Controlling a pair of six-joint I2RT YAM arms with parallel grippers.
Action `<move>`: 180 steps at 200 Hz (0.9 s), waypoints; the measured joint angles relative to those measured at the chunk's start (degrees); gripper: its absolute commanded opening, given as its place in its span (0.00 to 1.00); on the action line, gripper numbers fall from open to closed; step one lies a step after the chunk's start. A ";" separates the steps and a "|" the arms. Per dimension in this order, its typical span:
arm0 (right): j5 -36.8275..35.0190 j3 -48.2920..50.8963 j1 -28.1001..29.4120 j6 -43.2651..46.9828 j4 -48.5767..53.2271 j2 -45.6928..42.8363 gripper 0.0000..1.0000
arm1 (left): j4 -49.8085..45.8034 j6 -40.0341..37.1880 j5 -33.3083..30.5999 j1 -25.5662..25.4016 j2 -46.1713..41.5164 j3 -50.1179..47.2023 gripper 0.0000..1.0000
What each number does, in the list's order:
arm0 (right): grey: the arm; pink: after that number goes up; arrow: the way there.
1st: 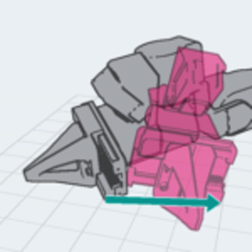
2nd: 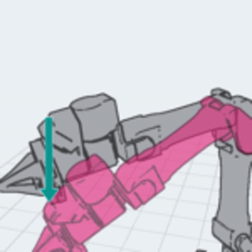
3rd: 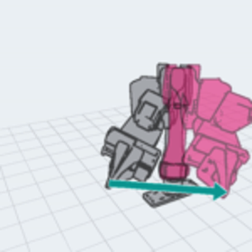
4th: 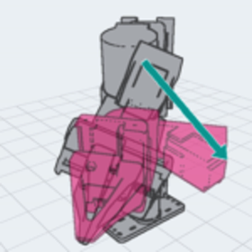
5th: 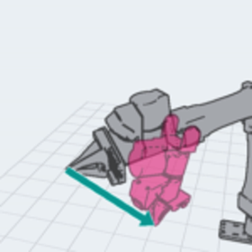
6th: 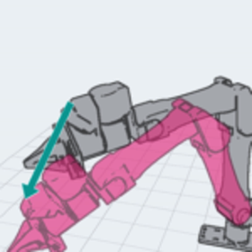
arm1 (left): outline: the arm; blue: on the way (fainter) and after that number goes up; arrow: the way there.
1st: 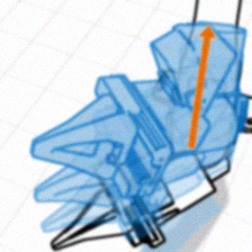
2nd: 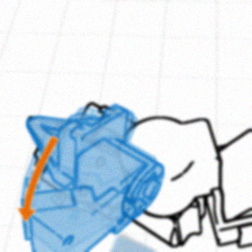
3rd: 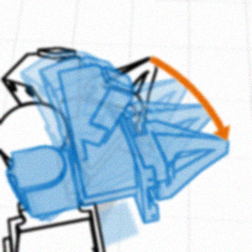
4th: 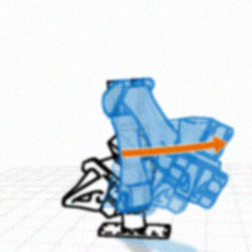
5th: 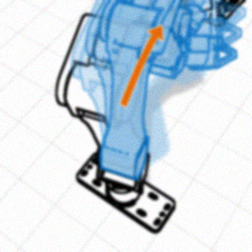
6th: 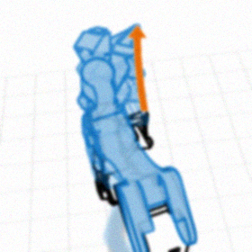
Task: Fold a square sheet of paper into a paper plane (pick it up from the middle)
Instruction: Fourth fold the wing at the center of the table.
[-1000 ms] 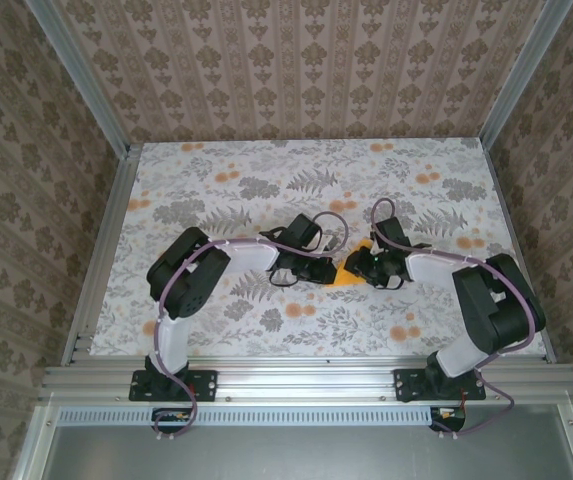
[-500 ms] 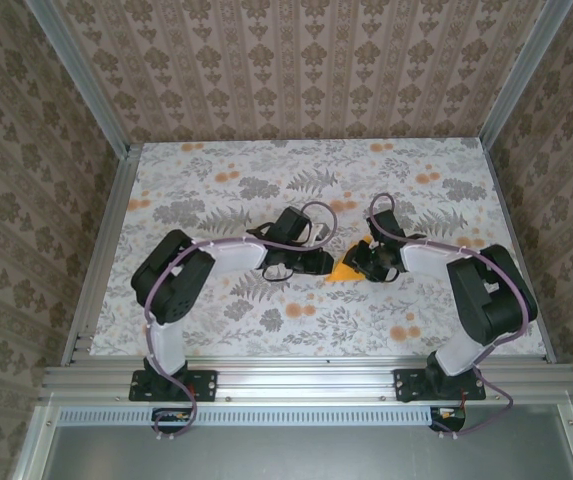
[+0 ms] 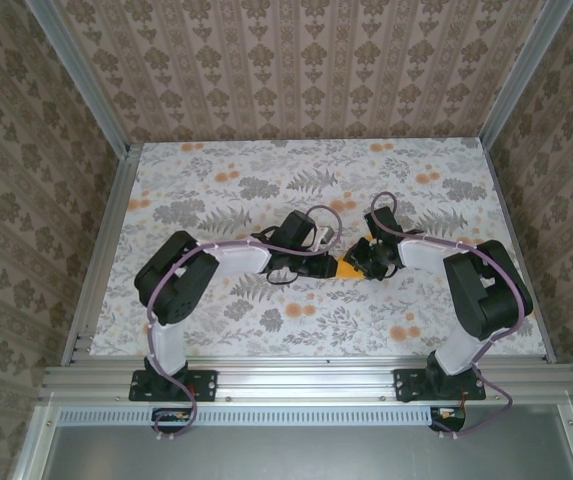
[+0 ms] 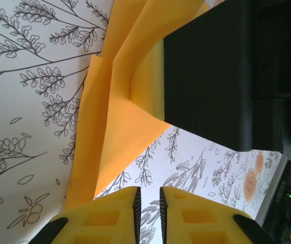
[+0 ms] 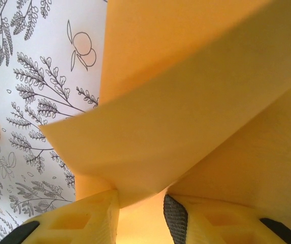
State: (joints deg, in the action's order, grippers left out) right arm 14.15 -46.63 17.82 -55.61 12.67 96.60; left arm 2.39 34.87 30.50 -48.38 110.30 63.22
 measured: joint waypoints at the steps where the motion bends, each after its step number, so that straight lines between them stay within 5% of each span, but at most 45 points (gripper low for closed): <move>1: -0.02 0.00 0.00 -0.09 0.00 0.02 0.37 | -0.04 -0.02 -0.04 0.00 0.02 0.04 0.19; 180: -0.07 -0.81 -0.04 -0.57 1.14 0.48 0.37 | -2.29 -1.03 -4.90 0.11 2.03 1.25 0.14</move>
State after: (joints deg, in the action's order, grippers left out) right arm 14.09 -47.44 17.78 -56.18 13.80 97.08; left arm 0.10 33.85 25.61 -48.27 112.33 64.47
